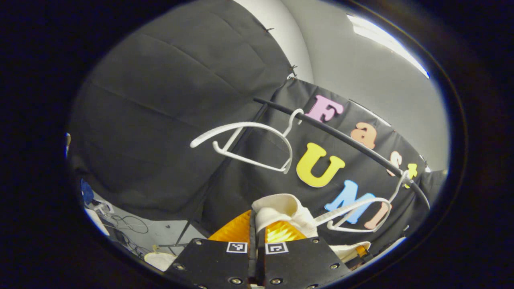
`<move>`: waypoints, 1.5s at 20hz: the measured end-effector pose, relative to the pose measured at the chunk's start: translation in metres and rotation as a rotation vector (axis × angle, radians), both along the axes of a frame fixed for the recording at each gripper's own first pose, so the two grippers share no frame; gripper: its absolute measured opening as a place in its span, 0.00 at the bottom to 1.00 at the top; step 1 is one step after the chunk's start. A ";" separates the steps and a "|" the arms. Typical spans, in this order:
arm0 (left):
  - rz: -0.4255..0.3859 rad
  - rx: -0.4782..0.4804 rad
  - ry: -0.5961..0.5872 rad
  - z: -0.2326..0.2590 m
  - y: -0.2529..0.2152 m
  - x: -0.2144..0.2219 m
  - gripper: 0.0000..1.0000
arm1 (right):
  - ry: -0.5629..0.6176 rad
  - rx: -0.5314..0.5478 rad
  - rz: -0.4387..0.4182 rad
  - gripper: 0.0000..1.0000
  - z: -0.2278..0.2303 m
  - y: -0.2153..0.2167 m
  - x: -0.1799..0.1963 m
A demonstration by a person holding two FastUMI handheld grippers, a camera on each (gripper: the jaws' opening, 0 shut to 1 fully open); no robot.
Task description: Grasp the clothes on the hanger with both hands and then place them into the laundry hamper below.
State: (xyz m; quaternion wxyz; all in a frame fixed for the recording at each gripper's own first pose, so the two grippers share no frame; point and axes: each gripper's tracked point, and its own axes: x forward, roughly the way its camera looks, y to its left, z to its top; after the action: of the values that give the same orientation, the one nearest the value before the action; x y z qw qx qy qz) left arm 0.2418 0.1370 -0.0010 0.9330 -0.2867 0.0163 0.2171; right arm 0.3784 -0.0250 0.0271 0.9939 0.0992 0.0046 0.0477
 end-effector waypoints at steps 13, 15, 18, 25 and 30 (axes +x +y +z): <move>-0.275 0.250 0.120 -0.025 -0.022 -0.084 0.01 | -0.002 -0.119 0.097 0.00 0.002 0.081 -0.148; -0.361 0.324 0.103 -0.009 -0.030 -0.096 0.01 | -0.024 -0.137 0.117 0.00 0.015 0.107 -0.185; -0.494 0.395 0.058 0.007 -0.055 -0.111 0.00 | -0.060 -0.182 0.161 0.00 0.035 0.154 -0.231; -0.663 0.447 -0.008 0.006 -0.095 -0.129 0.00 | -0.039 -0.181 0.237 0.02 0.034 0.223 -0.286; -0.630 0.384 0.066 -0.034 -0.061 -0.147 0.01 | 0.080 -0.223 0.260 0.02 -0.029 0.238 -0.282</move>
State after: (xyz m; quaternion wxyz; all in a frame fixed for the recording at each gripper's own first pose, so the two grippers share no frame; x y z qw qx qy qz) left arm 0.0943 0.0764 -0.0348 0.9898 -0.0803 0.0928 -0.0724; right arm 0.0962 0.2129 -0.0023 0.9832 -0.0112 0.0624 0.1710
